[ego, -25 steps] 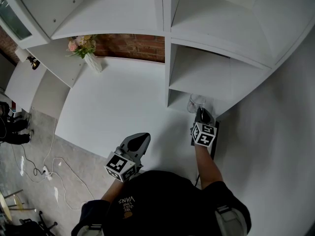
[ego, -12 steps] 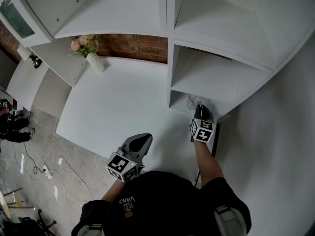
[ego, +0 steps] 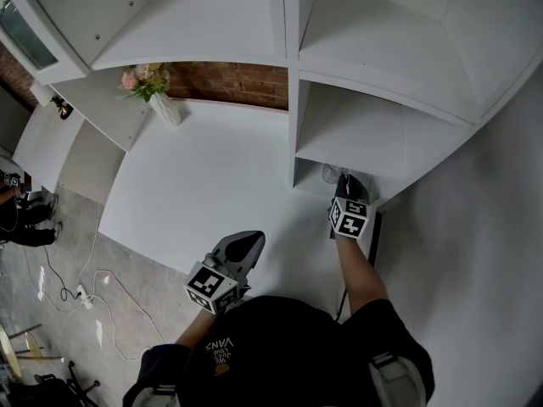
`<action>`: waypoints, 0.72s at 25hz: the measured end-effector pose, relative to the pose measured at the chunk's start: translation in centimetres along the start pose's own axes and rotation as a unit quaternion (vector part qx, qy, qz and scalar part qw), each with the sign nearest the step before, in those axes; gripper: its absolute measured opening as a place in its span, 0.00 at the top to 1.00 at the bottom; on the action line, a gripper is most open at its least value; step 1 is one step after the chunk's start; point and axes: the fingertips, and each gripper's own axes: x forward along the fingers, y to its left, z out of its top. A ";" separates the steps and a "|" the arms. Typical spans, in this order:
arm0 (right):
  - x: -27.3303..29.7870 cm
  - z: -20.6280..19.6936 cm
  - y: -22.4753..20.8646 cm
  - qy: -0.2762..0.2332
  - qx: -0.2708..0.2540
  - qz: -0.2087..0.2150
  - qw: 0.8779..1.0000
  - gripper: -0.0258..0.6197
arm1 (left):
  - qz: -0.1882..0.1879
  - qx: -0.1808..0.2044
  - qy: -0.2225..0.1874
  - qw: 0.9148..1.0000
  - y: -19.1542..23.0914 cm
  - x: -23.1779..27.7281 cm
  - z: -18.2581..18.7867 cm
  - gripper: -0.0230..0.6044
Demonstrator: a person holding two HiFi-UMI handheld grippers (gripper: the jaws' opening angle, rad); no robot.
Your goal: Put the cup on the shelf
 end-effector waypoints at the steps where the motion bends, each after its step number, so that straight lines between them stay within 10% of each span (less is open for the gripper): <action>1: 0.2 0.1 0.0 0.000 -0.001 0.000 1.000 0.91 | -0.001 0.000 0.001 1.000 0.0 0.1 0.0 0.95; 18: 1.8 0.1 0.0 0.004 0.003 0.008 1.000 0.90 | -0.006 0.005 0.005 1.000 0.4 0.7 0.6 0.95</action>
